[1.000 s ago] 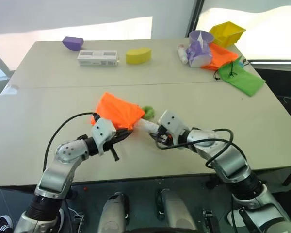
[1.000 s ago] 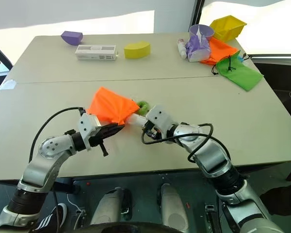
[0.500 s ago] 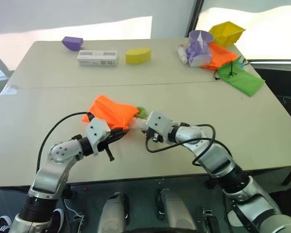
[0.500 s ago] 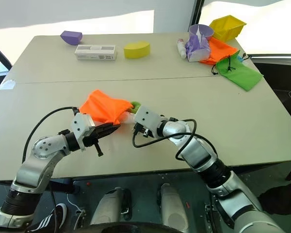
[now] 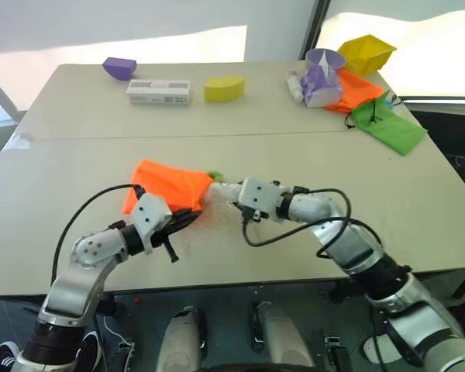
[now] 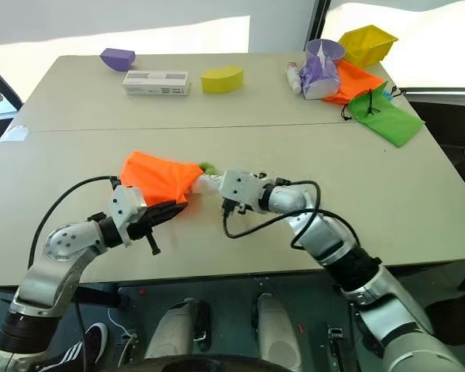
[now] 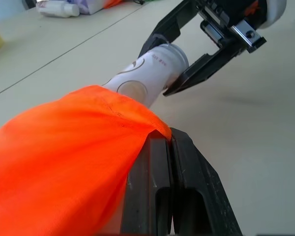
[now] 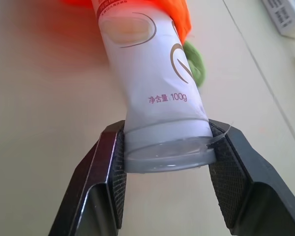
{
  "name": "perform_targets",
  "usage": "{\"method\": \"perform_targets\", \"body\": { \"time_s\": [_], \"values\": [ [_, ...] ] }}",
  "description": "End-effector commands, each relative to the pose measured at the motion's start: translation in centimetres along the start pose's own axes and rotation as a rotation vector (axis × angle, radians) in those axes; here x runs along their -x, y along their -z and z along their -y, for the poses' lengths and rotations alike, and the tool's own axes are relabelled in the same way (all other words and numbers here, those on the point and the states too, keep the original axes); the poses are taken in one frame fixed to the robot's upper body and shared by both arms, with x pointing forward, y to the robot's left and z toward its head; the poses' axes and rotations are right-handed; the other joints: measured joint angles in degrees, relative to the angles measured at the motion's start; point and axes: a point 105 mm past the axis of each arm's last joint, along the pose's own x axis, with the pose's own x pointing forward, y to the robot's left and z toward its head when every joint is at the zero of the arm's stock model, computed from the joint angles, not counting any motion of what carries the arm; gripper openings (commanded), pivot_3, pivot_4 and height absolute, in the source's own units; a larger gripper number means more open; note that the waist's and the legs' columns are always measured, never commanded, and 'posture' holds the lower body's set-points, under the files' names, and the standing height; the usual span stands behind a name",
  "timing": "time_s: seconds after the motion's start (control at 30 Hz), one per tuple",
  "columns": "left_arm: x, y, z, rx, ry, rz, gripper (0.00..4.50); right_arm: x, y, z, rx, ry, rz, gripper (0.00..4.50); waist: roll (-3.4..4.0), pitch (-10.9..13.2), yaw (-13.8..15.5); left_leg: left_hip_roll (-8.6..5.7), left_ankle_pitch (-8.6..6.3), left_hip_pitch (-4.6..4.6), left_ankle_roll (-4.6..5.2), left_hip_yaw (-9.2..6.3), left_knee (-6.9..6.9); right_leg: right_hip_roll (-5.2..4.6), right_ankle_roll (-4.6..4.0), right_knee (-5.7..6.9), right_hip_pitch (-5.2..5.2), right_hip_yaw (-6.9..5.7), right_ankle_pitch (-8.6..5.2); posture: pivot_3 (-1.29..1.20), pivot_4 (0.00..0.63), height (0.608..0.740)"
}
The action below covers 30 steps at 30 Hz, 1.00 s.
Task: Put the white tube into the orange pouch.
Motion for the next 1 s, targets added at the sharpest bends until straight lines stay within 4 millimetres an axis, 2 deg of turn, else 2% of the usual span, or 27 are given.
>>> {"method": "perform_targets", "body": {
  "time_s": [0.03,0.13,0.3,0.43,0.6,0.7,0.8,0.9,1.0],
  "values": [
    [0.3,-1.7,-0.1,-0.038,0.004,0.068,0.0,0.0,-2.1,-0.1,0.078,-0.014,0.105,1.81,0.0,0.0,-0.2,0.01,0.0,0.01,0.0,0.0,0.0,0.03,0.0,0.01,0.0,0.0,0.0,0.0,0.15,0.74],
    [0.3,-1.9,0.0,-0.036,0.013,0.077,0.0,-1.0,-2.6,-1.3,0.121,-0.037,0.12,1.81,0.0,0.0,-0.1,0.02,0.0,0.02,0.0,-0.01,-0.01,0.08,0.0,0.08,-0.02,-0.01,0.0,0.0,0.15,0.74],
    [0.7,-1.8,0.4,-0.034,0.027,0.076,0.0,-2.1,-3.3,-0.8,0.076,0.016,0.131,1.81,0.0,0.0,0.0,0.02,0.01,0.03,-0.01,-0.01,0.01,0.03,0.0,0.14,-0.01,-0.01,0.0,0.0,0.15,0.74],
    [0.9,-1.6,0.8,-0.028,0.039,0.065,0.0,-2.6,-2.6,-1.2,0.1,0.008,0.089,1.81,0.0,0.0,0.1,0.0,0.01,0.03,-0.02,0.01,0.02,-0.05,0.0,0.11,0.0,0.0,0.0,0.0,0.15,0.74],
    [0.9,-1.3,0.9,-0.031,0.038,0.056,0.0,-3.4,-2.8,-2.9,-0.03,-0.062,0.064,1.81,0.0,0.0,0.0,0.01,0.01,0.04,-0.02,0.0,0.02,-0.04,-0.01,0.14,0.0,0.0,0.0,0.0,0.15,0.74],
    [0.9,-1.2,1.0,-0.033,0.041,0.052,0.0,-3.8,-4.0,-3.5,-0.196,-0.102,0.079,1.81,0.0,0.0,-0.2,0.03,0.01,0.09,-0.02,0.0,0.01,-0.02,-0.01,0.23,-0.01,0.0,0.0,0.0,0.15,0.74],
    [0.8,-1.1,0.9,-0.034,0.038,0.051,0.0,-4.2,-5.3,-3.9,-0.162,-0.131,0.101,1.81,0.0,0.0,-0.2,0.04,0.01,0.16,-0.02,-0.01,0.01,0.01,-0.02,0.35,-0.02,0.01,0.0,0.0,0.15,0.74],
    [0.8,-1.1,1.0,-0.033,0.037,0.052,0.0,-4.6,-5.6,-4.2,-0.191,-0.147,0.095,1.81,0.0,0.0,-0.2,0.05,0.01,0.2,-0.02,-0.01,0.01,0.01,-0.03,0.39,-0.02,0.01,0.0,0.0,0.15,0.74],
    [0.8,-1.2,1.0,-0.032,0.038,0.052,0.0,-4.9,-5.8,-3.7,-0.22,-0.125,0.105,1.81,0.0,0.0,-0.2,0.05,0.01,0.21,-0.03,-0.01,0.01,0.01,-0.04,0.4,-0.02,0.01,0.0,0.0,0.15,0.74]
  ]
}}
